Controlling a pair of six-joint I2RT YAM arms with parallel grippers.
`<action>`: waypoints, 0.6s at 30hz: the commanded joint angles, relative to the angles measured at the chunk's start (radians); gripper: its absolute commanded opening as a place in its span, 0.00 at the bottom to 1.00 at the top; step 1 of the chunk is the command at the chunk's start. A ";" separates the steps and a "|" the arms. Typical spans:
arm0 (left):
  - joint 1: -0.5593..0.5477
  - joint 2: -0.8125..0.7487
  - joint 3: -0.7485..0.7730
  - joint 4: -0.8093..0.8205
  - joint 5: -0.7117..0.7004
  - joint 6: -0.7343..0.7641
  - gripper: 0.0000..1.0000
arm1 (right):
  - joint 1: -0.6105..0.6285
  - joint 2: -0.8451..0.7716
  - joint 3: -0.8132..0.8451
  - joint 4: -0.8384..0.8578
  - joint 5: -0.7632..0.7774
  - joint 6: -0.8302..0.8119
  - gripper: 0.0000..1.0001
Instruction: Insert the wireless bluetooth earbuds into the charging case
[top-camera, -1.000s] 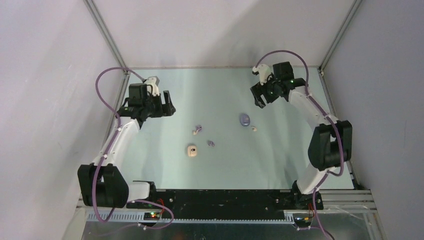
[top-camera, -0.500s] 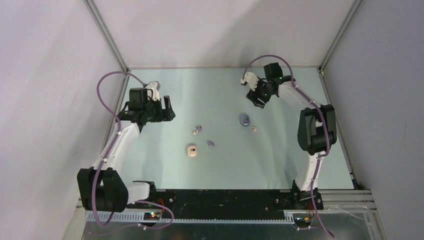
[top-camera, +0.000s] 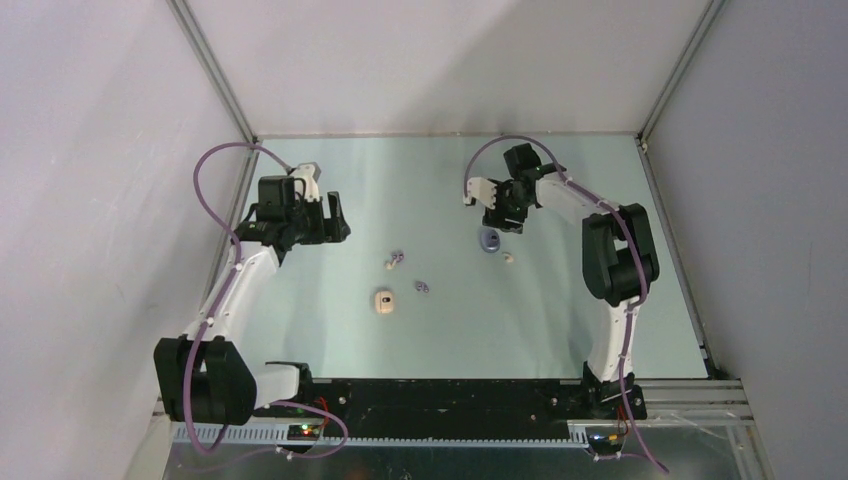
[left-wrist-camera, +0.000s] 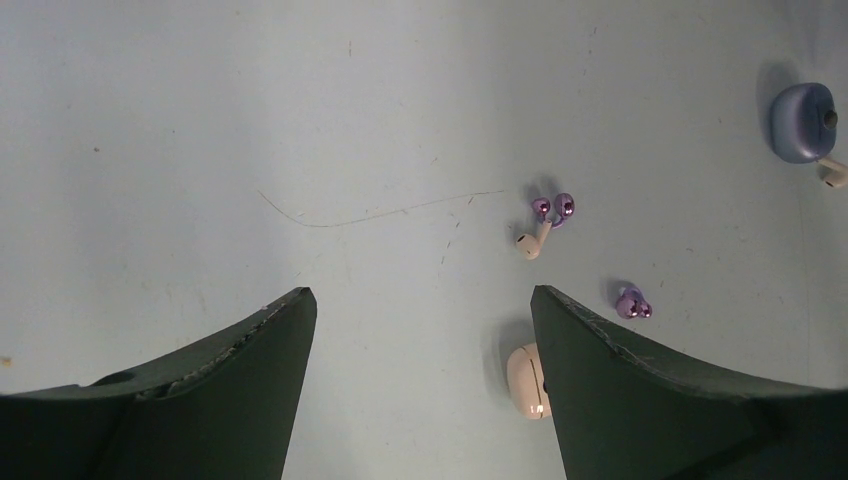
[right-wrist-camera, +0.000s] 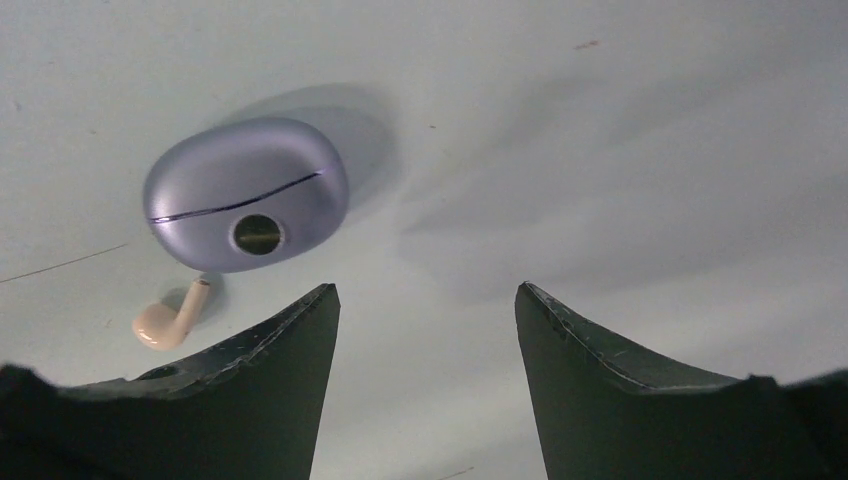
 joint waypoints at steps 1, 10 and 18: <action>0.001 -0.015 0.009 0.022 0.001 0.025 0.85 | 0.027 0.012 -0.002 -0.077 -0.041 -0.045 0.70; 0.001 -0.019 -0.012 0.060 0.003 0.003 0.85 | 0.111 0.014 0.012 -0.153 -0.100 -0.008 0.70; 0.002 -0.018 -0.028 0.086 0.023 -0.014 0.85 | 0.151 0.063 0.095 -0.134 -0.112 0.097 0.71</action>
